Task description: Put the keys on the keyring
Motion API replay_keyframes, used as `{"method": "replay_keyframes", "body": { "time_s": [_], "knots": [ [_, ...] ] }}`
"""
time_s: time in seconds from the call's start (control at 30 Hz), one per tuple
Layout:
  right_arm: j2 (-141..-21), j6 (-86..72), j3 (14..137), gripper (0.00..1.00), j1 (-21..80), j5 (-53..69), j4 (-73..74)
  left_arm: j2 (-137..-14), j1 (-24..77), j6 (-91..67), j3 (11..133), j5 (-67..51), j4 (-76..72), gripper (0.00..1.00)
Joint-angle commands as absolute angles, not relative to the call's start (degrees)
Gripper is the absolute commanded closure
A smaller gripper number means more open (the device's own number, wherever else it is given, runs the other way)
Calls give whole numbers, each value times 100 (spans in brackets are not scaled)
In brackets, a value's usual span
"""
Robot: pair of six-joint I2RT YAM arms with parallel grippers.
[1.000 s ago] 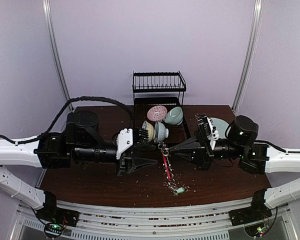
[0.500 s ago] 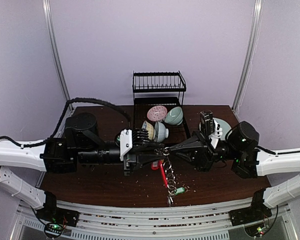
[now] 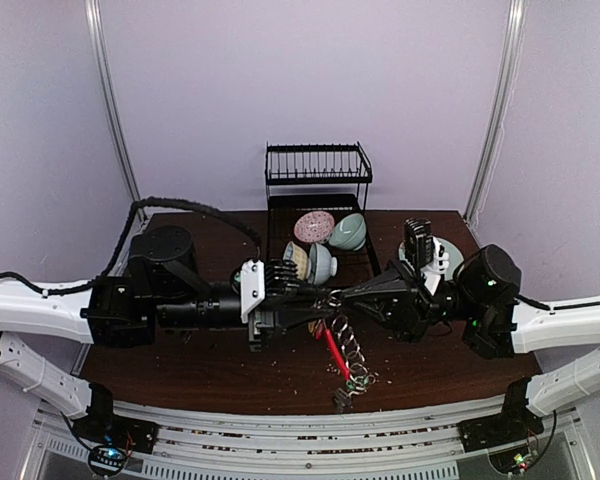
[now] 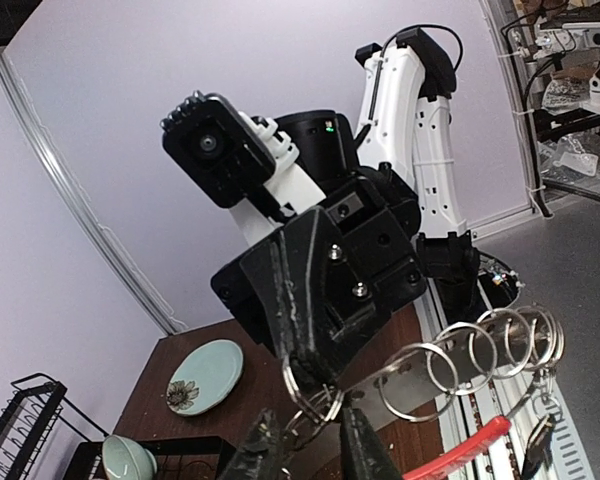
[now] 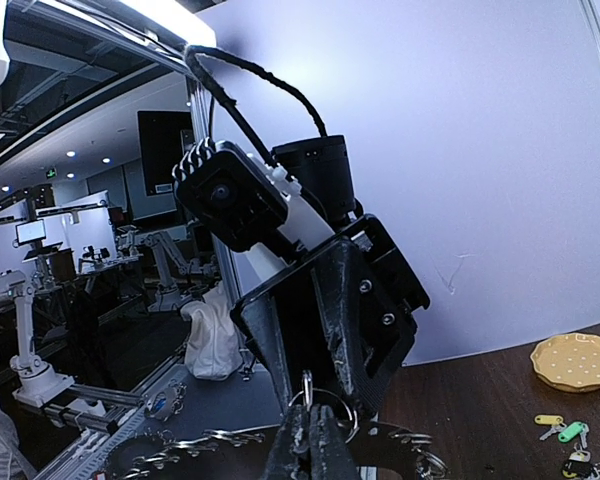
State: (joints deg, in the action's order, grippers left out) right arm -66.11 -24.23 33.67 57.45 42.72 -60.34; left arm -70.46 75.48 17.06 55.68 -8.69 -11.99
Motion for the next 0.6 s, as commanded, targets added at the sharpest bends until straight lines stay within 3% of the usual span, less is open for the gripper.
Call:
{"method": "replay_keyframes", "body": {
  "time_s": [0.0,0.1,0.27,0.37,0.57],
  "knots": [
    [-6405,-2323,3437,100,5757,4245,-6134,-6902,7594,1802,5581,-905,-1070,84],
    [-6366,-2241,3451,100,5757,4253,-5999,-6827,7594,1883,5570,-1000,-976,91],
    [-6278,-2069,3516,100,5756,4258,-5675,-6751,7594,1971,5566,-895,-787,84],
    [-6267,-2036,3565,100,5753,4310,-5541,-6766,7594,1978,5638,-836,-664,94],
    [-6237,-1964,3611,100,5750,4359,-5380,-6759,7601,2033,5695,-715,-548,100]
  ]
}}
